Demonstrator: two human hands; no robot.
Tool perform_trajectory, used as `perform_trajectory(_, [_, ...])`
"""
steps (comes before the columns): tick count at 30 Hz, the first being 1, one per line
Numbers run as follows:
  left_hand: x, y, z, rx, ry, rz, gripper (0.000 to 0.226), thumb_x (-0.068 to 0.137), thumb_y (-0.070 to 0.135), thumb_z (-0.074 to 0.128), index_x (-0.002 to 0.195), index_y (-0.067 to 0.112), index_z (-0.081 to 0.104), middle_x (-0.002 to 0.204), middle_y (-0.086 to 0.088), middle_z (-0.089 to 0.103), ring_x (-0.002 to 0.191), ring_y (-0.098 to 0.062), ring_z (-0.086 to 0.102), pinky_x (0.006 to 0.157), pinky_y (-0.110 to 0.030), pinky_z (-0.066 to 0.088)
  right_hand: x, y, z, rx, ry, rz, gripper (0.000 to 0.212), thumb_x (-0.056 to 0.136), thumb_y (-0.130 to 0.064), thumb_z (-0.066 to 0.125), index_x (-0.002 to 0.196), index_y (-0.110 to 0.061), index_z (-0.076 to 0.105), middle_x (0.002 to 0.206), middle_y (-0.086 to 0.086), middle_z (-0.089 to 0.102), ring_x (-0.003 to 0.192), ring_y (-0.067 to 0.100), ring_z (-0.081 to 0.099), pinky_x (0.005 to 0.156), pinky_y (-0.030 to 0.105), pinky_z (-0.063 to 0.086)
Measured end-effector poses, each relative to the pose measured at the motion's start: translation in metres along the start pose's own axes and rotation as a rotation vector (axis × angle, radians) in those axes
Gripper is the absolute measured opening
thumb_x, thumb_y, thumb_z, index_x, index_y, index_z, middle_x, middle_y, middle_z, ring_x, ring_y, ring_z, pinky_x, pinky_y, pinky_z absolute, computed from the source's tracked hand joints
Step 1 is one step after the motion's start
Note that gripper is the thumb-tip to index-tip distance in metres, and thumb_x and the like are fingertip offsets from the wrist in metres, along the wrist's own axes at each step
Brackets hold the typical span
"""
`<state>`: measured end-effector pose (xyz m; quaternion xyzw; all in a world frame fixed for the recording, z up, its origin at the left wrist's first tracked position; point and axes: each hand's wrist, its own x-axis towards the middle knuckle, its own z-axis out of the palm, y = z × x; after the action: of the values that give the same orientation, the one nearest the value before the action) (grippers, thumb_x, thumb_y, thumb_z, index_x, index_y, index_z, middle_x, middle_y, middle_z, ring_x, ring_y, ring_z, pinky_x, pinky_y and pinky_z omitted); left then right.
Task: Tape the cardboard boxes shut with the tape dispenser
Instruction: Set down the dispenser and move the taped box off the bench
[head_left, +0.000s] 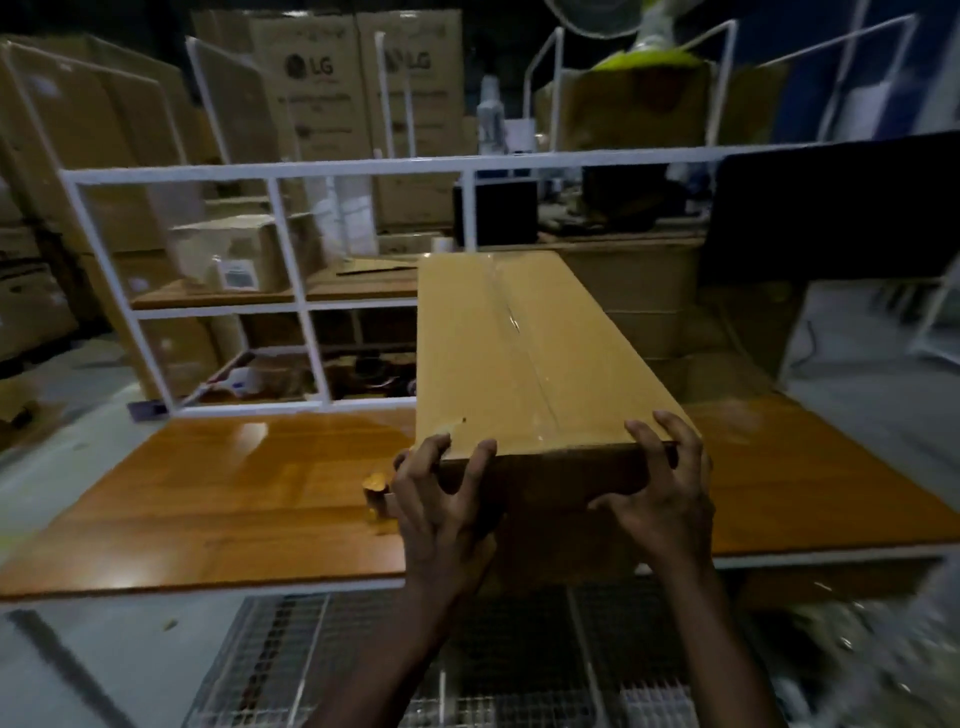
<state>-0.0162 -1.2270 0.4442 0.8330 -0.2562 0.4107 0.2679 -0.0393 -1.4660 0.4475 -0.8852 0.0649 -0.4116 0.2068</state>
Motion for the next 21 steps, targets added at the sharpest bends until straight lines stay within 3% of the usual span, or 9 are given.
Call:
perform_trajectory(5, [0.011, 0.056, 0.063, -0.106, -0.104, 0.071, 0.064, 0.085, 0.053, 0.054, 0.143, 0.029, 0.04, 0.142, -0.017, 0.029, 0.119, -0.042, 0.038, 0.088, -0.055, 0.045, -0.009, 0.073, -0.049, -0.113, 0.047, 0.145, 0.103, 0.039, -0.026, 0.098, 0.127, -0.037, 0.046, 0.144, 0.0, 0.034, 0.12, 0.039, 0.04, 0.075, 0.05, 0.051])
perform_trajectory(8, [0.014, 0.087, 0.098, -0.187, -0.222, 0.067, 0.08, 0.073, 0.043, 0.072, 0.143, 0.028, 0.038, 0.142, -0.017, 0.027, 0.119, -0.043, 0.038, 0.086, -0.055, 0.046, -0.014, 0.116, -0.064, -0.175, 0.055, 0.198, 0.105, 0.039, -0.026, 0.098, 0.129, -0.036, 0.044, 0.144, 0.005, 0.035, 0.12, 0.043, 0.041, 0.084, 0.052, 0.047])
perform_trajectory(11, [0.016, 0.109, 0.133, -0.234, -0.416, 0.071, 0.071, 0.084, 0.047, 0.055, 0.149, 0.026, 0.034, 0.147, -0.02, 0.024, 0.125, -0.045, 0.037, 0.091, -0.054, 0.045, -0.019, 0.151, -0.057, -0.214, 0.054, 0.355, 0.099, 0.051, -0.021, 0.094, 0.135, -0.034, 0.043, 0.152, 0.006, 0.028, 0.129, 0.044, 0.032, 0.095, 0.055, 0.041])
perform_trajectory(14, [0.001, 0.115, 0.171, -0.285, -0.686, 0.153, 0.088, 0.086, 0.031, 0.061, 0.158, 0.025, 0.01, 0.16, -0.014, -0.003, 0.144, -0.045, 0.014, 0.106, -0.056, 0.04, -0.031, 0.171, -0.035, -0.288, -0.007, 0.537, 0.087, 0.074, -0.016, 0.081, 0.147, -0.028, 0.035, 0.161, 0.008, 0.011, 0.141, 0.043, 0.019, 0.105, 0.056, 0.032])
perform_trajectory(16, [-0.007, 0.116, 0.183, -0.35, -0.765, 0.172, 0.1, 0.083, 0.025, 0.062, 0.158, 0.027, -0.004, 0.16, -0.008, -0.026, 0.149, -0.042, -0.004, 0.107, -0.054, 0.041, -0.033, 0.179, -0.025, -0.31, -0.044, 0.585, 0.083, 0.08, -0.011, 0.074, 0.15, -0.027, 0.031, 0.162, 0.009, 0.003, 0.143, 0.04, 0.015, 0.108, 0.053, 0.031])
perform_trajectory(17, [-0.008, 0.117, 0.186, -0.381, -0.763, 0.153, 0.102, 0.082, 0.023, 0.062, 0.157, 0.027, -0.008, 0.158, -0.006, -0.034, 0.15, -0.041, -0.004, 0.102, -0.05, 0.046, -0.031, 0.183, -0.023, -0.301, -0.025, 0.594, 0.08, 0.081, -0.009, 0.072, 0.149, -0.025, 0.033, 0.161, 0.009, 0.004, 0.142, 0.039, 0.017, 0.107, 0.05, 0.032])
perform_trajectory(19, [-0.005, 0.118, 0.187, -0.45, -0.742, 0.11, 0.1, 0.084, 0.018, 0.06, 0.158, 0.023, -0.007, 0.156, -0.005, -0.039, 0.143, -0.041, 0.028, 0.08, -0.044, 0.057, -0.022, 0.19, -0.024, -0.254, 0.029, 0.641, 0.073, 0.082, -0.004, 0.071, 0.146, -0.022, 0.04, 0.159, 0.011, 0.009, 0.139, 0.038, 0.023, 0.104, 0.046, 0.036])
perform_trajectory(21, [-0.004, 0.121, 0.189, -0.451, -0.754, 0.101, 0.093, 0.089, 0.015, 0.057, 0.158, 0.022, -0.005, 0.158, -0.006, -0.035, 0.114, -0.04, 0.056, 0.064, -0.044, 0.055, -0.018, 0.199, -0.024, -0.212, 0.064, 0.672, 0.071, 0.08, -0.001, 0.071, 0.142, -0.022, 0.045, 0.156, 0.011, 0.013, 0.135, 0.038, 0.029, 0.101, 0.045, 0.039])
